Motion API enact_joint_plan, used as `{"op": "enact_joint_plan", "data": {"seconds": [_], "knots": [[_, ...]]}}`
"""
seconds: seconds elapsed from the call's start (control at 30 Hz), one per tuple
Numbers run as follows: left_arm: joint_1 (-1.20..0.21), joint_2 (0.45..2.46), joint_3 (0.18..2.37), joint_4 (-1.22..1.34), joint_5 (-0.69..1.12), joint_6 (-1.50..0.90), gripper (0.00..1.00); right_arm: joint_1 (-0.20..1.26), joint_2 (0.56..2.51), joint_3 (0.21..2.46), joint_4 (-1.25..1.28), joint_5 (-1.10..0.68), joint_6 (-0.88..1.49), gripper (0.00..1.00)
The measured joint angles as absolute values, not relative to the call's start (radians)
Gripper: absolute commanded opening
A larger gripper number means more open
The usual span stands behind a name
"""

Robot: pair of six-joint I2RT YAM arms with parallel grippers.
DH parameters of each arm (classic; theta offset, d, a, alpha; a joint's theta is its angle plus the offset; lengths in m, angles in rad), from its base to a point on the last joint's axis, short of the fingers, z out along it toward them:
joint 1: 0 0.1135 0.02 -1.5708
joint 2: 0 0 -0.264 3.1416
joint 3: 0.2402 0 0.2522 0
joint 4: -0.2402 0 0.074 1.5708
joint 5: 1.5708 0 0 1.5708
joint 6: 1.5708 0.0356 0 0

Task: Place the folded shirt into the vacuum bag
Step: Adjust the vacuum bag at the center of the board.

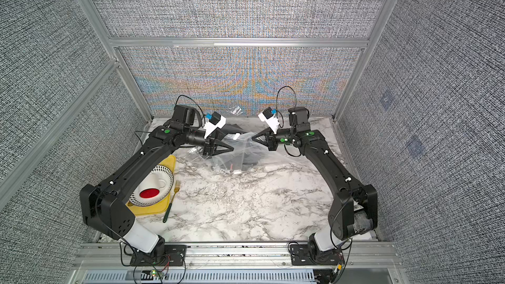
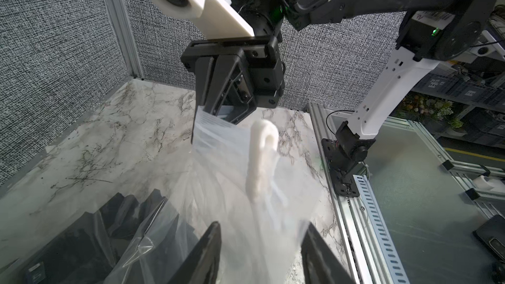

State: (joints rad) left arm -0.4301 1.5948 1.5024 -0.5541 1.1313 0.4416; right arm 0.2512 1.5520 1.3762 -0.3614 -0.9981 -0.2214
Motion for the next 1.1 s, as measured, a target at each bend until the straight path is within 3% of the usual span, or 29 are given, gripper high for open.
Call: {"op": "enact_joint_plan", "data": {"seconds": [0.07, 0.23, 0.27, 0.3, 0.33, 0.37, 0.43, 0.5, 0.77, 0.9, 1.1], "knots": [[-0.429, 1.603, 1.513, -0.558, 1.127, 0.445, 0.02, 0.251, 1.552, 1.375, -0.361, -0.998, -0.220, 0.00], [-0.430, 1.606, 1.537, -0.595, 1.106, 0.458, 0.00, 0.250, 1.552, 1.364, -0.352, -0.997, -0.216, 0.00], [-0.429, 1.605, 1.544, -0.609, 1.096, 0.458, 0.00, 0.250, 1.551, 1.361, -0.352, -0.997, -0.213, 0.10], [-0.428, 1.604, 1.554, -0.624, 1.077, 0.450, 0.00, 0.250, 1.550, 1.358, -0.352, -0.994, -0.210, 0.29], [-0.427, 1.602, 1.567, -0.638, 1.055, 0.441, 0.00, 0.251, 1.544, 1.354, -0.350, -0.987, -0.200, 0.42], [-0.425, 1.595, 1.578, -0.652, 1.029, 0.424, 0.00, 0.250, 1.536, 1.351, -0.351, -0.974, -0.192, 0.50], [-0.418, 1.568, 1.600, -0.664, 0.968, 0.371, 0.00, 0.250, 1.505, 1.340, -0.338, -0.949, -0.173, 0.77], [-0.414, 1.526, 1.604, -0.661, 0.904, 0.320, 0.00, 0.249, 1.462, 1.327, -0.319, -0.923, -0.151, 0.88], [-0.366, 1.323, 1.534, -0.579, 0.630, 0.144, 0.00, 0.264, 1.205, 1.135, -0.163, -0.741, -0.134, 0.98], [-0.323, 1.331, 1.575, -0.580, 0.591, 0.117, 0.00, 0.326, 1.105, 0.974, -0.105, -0.647, -0.227, 0.99], [-0.202, 1.362, 1.631, -0.579, 0.601, 0.095, 0.00, 0.477, 1.077, 0.925, -0.115, -0.464, -0.397, 0.98]]}}
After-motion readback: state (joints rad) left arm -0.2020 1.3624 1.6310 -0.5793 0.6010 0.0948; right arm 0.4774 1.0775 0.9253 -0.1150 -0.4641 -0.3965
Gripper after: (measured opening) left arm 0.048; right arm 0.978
